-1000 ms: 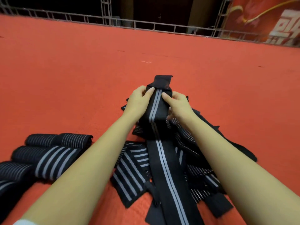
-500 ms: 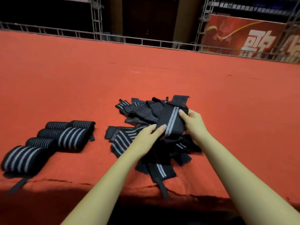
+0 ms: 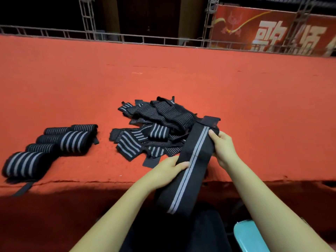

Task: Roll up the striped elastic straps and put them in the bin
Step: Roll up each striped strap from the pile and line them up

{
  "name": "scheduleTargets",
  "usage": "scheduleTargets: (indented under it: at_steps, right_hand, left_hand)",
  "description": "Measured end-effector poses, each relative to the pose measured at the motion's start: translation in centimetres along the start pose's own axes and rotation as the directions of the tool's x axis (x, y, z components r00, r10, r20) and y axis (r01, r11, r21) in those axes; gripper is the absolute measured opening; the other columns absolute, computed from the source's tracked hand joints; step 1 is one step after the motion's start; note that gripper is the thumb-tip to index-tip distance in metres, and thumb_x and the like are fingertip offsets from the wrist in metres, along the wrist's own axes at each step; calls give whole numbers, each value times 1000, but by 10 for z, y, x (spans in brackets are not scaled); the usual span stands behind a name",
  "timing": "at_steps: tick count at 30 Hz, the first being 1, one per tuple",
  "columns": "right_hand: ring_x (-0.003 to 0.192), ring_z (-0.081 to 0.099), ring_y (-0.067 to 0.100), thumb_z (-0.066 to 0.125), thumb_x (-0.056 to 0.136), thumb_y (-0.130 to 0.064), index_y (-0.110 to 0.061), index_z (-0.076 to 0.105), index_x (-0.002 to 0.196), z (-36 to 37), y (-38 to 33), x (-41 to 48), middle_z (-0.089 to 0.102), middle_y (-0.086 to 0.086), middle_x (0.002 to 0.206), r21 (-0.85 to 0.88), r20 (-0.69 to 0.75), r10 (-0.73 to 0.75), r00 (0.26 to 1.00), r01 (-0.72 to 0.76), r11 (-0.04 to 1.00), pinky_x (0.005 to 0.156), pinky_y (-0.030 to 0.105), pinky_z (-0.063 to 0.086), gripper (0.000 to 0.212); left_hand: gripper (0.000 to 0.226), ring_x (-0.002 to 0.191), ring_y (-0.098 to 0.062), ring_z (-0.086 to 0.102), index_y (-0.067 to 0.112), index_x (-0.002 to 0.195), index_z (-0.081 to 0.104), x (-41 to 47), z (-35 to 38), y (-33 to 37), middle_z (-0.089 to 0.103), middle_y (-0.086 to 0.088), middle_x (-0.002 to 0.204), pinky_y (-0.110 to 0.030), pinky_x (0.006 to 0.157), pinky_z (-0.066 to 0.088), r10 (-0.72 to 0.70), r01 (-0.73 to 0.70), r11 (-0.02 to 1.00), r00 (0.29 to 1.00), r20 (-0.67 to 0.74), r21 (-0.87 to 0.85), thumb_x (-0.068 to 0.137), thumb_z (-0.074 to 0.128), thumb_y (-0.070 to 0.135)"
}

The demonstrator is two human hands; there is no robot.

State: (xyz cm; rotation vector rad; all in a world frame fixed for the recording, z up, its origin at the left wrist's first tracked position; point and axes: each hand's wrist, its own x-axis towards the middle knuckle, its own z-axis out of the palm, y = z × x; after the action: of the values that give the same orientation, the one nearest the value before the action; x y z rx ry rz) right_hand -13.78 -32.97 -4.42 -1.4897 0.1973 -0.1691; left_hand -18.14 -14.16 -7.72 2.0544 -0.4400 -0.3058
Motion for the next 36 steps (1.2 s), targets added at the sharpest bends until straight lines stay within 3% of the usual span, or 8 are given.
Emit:
scheduleTargets:
  at_steps: [8,11,15,20,25,27,33,36]
  right_hand:
    - [70,63,15,49,100,-21,-16,60,107,-9,8,-5,67,3,88,-47,21,16,1000,-15,999,49,22,48,14]
    - [74,64,14,50,100,-19,-16,60,107,-14,12,-4,67,1,89,-46,13,21,1000,-21,999,54,25,52,13]
    - [83,64,19,51,99,-16,-13,62,106,-27,15,5,68,7,98,-74,-30,-32,999,29,997,69,31,54,13]
    - [82,64,14,55,97,-14,-14,65,98,-56,17,24,68,2,94,-155,-27,-78,997,73,985,74,30,53,10]
    - [71,61,14,54,97,-11,-7,65,94,-86,26,46,67,2,81,-212,-111,-88,990,63,975,57,20,49,13]
    - [72,62,19,56,96,-15,-6,68,88,-99,35,58,69,6,80,-279,-132,-90,987,50,959,61,28,49,17]
    - [68,57,20,61,91,-21,-4,68,77,-114,56,91,70,15,78,-449,-203,-114,973,11,893,64,40,46,24]
    - [79,63,23,64,88,-24,-10,66,94,-111,66,100,69,6,80,-514,-233,-129,964,-10,858,79,47,49,16]
  left_hand:
    - [28,83,-10,63,25,112,63,2,19,-15,70,-1,107,-30,71,50,-48,50,997,998,27,-65,96,52,45]
    - [40,88,-9,63,20,114,63,13,23,-15,69,3,107,-32,82,52,-19,18,1000,998,-63,-16,90,54,51]
    - [31,94,-3,61,20,119,61,44,26,2,67,8,112,-23,90,46,26,-31,999,992,-121,-44,90,65,29]
    - [14,95,-7,64,19,107,66,85,36,35,69,4,104,-26,85,50,37,-68,919,995,-88,-388,94,60,19]
    - [15,82,-14,63,12,92,68,139,58,33,68,-1,85,-26,76,51,-44,22,990,987,-157,-139,81,75,19]
    - [20,75,-12,59,8,93,67,152,69,33,64,1,80,-20,63,45,-99,86,993,981,-168,-85,81,76,22]
    - [21,78,-16,56,10,93,62,176,96,26,56,5,74,-26,66,36,-33,54,996,967,-254,76,82,73,24]
    - [34,79,-17,56,12,113,58,181,99,17,55,4,75,-29,71,41,-6,35,993,966,-259,109,84,72,24]
